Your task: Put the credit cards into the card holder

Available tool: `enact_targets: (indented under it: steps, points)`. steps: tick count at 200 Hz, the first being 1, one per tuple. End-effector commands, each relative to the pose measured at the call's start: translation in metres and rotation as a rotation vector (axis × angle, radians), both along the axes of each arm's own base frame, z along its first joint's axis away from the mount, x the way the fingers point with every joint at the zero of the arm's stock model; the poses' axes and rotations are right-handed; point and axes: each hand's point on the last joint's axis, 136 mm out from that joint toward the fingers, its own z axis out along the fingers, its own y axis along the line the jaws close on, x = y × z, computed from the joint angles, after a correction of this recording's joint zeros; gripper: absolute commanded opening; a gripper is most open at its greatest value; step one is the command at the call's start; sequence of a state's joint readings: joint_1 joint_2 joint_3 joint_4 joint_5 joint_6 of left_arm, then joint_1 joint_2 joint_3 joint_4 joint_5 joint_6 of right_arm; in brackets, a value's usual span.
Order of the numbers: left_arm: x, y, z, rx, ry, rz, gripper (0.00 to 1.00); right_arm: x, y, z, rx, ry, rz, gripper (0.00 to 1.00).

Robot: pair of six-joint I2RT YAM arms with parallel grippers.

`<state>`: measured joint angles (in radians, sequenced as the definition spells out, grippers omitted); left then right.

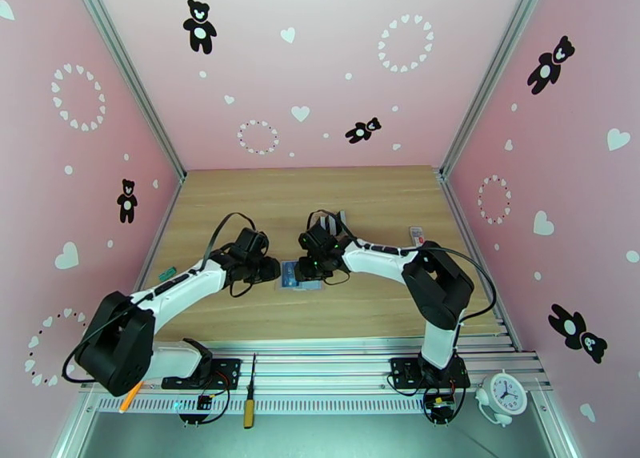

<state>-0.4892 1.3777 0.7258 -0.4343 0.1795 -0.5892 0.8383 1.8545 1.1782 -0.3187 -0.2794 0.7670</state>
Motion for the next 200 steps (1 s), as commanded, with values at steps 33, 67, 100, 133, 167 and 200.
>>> enact_targets:
  steps: [33,67,100,133,167,200]
  points:
    - [-0.006,-0.008,-0.02,-0.044,0.043,-0.001,0.32,0.006,0.015,-0.007,0.007,0.018,0.015,0.32]
    - [-0.009,-0.006,-0.03,-0.03,0.054,0.0,0.32,0.005,0.017,-0.015,0.001,0.032,0.017,0.31]
    - [-0.007,-0.005,-0.043,-0.008,0.069,0.0,0.32,0.004,0.02,-0.016,0.003,0.034,0.019,0.3]
    - [-0.006,-0.005,-0.048,-0.001,0.079,-0.001,0.31,0.002,0.026,-0.017,0.009,0.04,0.028,0.3]
    - [-0.004,-0.003,-0.046,0.014,0.074,-0.003,0.31,0.001,0.031,-0.021,0.01,0.051,0.031,0.3]
    - [-0.003,-0.002,-0.046,0.023,0.075,-0.003,0.3,0.001,0.035,-0.017,0.027,0.048,0.037,0.3]
